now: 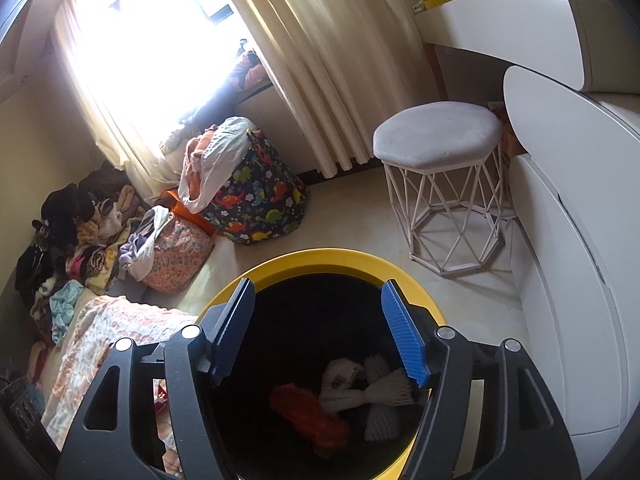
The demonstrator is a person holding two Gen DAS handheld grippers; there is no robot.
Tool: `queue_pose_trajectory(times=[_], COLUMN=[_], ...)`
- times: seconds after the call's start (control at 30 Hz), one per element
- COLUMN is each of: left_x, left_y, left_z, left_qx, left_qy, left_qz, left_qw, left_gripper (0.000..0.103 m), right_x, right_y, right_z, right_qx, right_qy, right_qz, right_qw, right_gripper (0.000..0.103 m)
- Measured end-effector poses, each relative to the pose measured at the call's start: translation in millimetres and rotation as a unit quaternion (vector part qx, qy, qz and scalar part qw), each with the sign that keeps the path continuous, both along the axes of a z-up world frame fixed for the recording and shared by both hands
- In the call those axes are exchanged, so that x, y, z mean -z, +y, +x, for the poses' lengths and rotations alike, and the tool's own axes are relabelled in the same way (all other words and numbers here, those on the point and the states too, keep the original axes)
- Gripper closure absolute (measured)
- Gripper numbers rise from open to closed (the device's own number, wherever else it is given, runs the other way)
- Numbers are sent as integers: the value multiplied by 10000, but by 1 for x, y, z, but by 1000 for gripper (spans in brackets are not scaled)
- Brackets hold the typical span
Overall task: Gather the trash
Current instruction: 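Move both open grippers back over the snack wrappers on the bed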
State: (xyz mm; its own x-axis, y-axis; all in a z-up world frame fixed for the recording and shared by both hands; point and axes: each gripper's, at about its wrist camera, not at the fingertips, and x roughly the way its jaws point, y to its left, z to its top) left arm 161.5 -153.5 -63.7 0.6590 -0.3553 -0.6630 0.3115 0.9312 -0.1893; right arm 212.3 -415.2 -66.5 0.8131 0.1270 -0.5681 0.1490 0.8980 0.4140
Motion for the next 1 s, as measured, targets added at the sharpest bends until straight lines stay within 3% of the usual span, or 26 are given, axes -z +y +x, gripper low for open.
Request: queue_pose_trajectory(times=[0.5,1.0], left_x=[-17,-30], left_y=[48,128], left_z=[-7,-11], left_qx=[-660,-1553], left_qy=[-333,-575], left_qz=[107,111], left_qw=[9972,9861], left_gripper=[11,11], right_x=[-14,-23], right_y=[44,114], right_z=[-1,-9], right_qx=[-641,-1589], right_qy=[-229,-353], right_qz=[-103,-272], right_qw=[9976,9863], right_gripper=[36,36])
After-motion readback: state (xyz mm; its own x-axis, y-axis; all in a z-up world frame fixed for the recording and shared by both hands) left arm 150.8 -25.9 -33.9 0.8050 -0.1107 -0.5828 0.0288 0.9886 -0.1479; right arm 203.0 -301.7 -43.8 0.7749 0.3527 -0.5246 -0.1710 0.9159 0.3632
